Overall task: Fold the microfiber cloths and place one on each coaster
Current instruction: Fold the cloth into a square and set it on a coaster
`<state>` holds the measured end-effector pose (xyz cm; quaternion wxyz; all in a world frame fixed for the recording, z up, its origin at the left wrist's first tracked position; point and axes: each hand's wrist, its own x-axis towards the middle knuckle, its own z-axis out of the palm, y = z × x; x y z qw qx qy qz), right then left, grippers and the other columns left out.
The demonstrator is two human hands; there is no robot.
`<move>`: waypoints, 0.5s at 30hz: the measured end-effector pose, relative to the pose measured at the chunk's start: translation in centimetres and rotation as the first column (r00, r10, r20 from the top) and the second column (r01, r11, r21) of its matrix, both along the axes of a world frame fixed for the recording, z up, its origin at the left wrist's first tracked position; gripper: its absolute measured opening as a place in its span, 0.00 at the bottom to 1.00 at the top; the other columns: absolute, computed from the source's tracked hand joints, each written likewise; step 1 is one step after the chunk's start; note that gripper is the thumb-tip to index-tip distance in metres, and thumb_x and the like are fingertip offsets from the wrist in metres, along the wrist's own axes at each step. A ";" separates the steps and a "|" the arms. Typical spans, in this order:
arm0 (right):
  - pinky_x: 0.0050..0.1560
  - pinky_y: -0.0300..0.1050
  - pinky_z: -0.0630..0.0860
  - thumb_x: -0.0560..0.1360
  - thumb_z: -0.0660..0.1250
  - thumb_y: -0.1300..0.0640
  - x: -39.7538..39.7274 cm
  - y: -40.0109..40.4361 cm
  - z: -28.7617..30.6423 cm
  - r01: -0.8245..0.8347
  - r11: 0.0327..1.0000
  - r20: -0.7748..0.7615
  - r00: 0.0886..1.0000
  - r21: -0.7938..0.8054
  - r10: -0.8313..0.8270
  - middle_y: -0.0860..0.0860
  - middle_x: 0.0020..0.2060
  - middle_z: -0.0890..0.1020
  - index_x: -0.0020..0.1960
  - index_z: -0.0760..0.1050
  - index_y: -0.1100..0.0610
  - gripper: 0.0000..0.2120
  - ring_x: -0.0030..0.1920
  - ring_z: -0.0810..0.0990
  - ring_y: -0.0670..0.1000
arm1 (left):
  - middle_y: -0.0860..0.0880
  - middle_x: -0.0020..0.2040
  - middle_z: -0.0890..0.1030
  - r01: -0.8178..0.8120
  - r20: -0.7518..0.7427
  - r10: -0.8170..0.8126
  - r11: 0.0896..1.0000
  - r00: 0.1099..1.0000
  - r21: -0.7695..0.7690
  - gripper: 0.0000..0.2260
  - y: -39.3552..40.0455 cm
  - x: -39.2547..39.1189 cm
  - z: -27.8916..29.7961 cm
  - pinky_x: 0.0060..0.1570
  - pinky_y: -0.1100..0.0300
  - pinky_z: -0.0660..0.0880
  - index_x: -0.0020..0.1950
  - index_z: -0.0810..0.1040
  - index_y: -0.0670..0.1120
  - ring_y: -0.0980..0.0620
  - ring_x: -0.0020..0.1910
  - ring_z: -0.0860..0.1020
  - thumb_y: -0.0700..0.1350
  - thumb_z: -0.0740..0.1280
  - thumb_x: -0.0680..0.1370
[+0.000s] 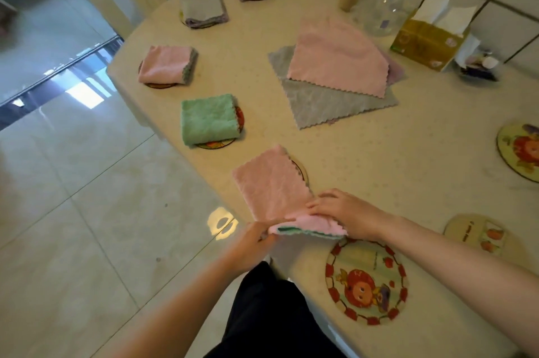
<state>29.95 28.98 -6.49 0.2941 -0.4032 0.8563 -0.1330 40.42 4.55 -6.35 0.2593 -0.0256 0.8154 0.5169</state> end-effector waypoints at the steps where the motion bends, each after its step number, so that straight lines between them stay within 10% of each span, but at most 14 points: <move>1: 0.71 0.42 0.59 0.69 0.66 0.70 -0.2 -0.3 0.1 0.113 0.991 0.055 0.993 -0.078 -0.109 0.46 0.68 0.70 0.68 0.71 0.50 0.30 0.71 0.61 0.48 | 0.57 0.38 0.75 -0.086 0.046 0.084 0.996 0.995 0.035 0.08 0.0 -0.4 0.3 0.38 0.57 0.64 0.45 0.80 0.56 0.55 0.35 0.67 0.50 0.61 0.77; 6: 0.51 0.33 0.72 0.73 0.70 0.57 -1.8 -3.2 1.0 0.599 0.744 0.433 0.779 -0.296 -0.454 0.45 0.49 0.82 0.54 0.79 0.52 0.09 0.52 0.79 0.43 | 0.44 0.39 0.73 -0.507 0.189 0.477 0.845 0.858 0.171 0.33 -1.4 -2.4 -0.3 0.40 0.51 0.67 0.49 0.79 0.36 0.50 0.39 0.71 0.67 0.64 0.69; 9: 0.36 0.44 0.66 0.74 0.65 0.43 -3.3 -5.5 1.0 0.674 0.662 0.465 0.725 -0.327 -0.508 0.51 0.31 0.73 0.39 0.73 0.60 0.19 0.34 0.70 0.45 | 0.42 0.45 0.82 -0.622 0.280 0.561 0.748 0.779 0.234 0.17 -2.0 -3.5 -0.2 0.47 0.45 0.77 0.51 0.81 0.43 0.45 0.44 0.80 0.57 0.65 0.77; 15: 0.36 0.46 0.67 0.78 0.61 0.55 -5.6 -8.7 -0.3 0.631 0.733 0.296 0.772 -0.255 -0.562 0.46 0.30 0.73 0.42 0.68 0.57 0.09 0.34 0.71 0.48 | 0.45 0.49 0.83 -0.709 0.302 0.642 0.655 0.705 0.262 0.09 -2.9 -5.1 -1.0 0.39 0.50 0.80 0.59 0.77 0.56 0.43 0.45 0.82 0.49 0.63 0.80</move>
